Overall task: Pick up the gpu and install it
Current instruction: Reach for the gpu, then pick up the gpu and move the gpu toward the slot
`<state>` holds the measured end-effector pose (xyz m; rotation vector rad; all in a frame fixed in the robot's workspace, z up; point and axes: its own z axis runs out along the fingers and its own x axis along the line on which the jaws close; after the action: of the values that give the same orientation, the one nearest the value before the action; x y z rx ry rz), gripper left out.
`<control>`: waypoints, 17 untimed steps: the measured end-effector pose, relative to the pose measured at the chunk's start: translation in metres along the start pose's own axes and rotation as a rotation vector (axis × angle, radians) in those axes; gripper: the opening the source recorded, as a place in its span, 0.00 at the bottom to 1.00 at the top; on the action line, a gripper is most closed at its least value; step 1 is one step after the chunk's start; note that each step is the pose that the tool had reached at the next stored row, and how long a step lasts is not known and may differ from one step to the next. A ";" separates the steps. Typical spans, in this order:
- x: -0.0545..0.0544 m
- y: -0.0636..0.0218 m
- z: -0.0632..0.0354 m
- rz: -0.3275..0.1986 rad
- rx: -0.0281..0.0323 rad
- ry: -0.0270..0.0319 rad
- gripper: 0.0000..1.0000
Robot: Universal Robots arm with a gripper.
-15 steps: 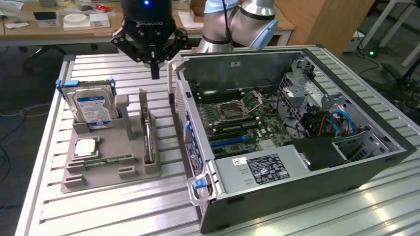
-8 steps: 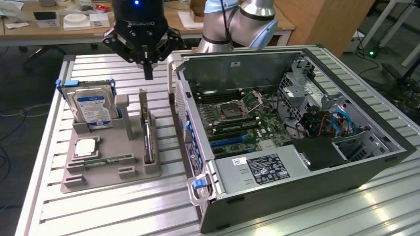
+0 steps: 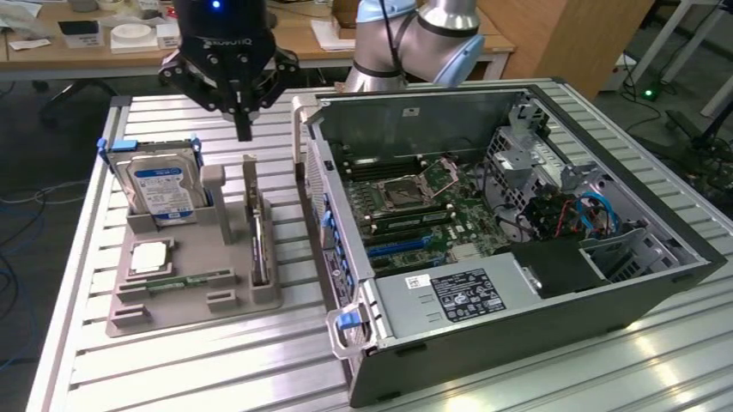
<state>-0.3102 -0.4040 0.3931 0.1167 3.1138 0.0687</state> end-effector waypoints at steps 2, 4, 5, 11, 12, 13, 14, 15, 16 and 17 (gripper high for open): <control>0.005 -0.0009 -0.0001 0.000 -0.0001 -0.0001 0.11; 0.010 -0.0016 -0.0002 0.000 0.0000 -0.0001 0.11; 0.012 -0.0019 -0.0002 0.000 -0.0001 -0.0001 0.11; 0.013 -0.0021 -0.0003 0.000 0.0000 -0.0001 0.11; 0.013 -0.0021 -0.0003 0.000 0.0000 -0.0001 0.11; 0.013 -0.0021 -0.0003 0.000 -0.0001 -0.0001 0.11; 0.013 -0.0021 -0.0003 0.000 -0.0001 -0.0001 0.11; 0.013 -0.0021 -0.0003 0.000 -0.0001 -0.0001 0.11; 0.013 -0.0021 -0.0003 0.000 -0.0001 -0.0001 0.11; 0.013 -0.0021 -0.0003 0.000 0.0000 -0.0001 0.11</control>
<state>-0.3237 -0.4051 0.3931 0.1166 3.1137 0.0688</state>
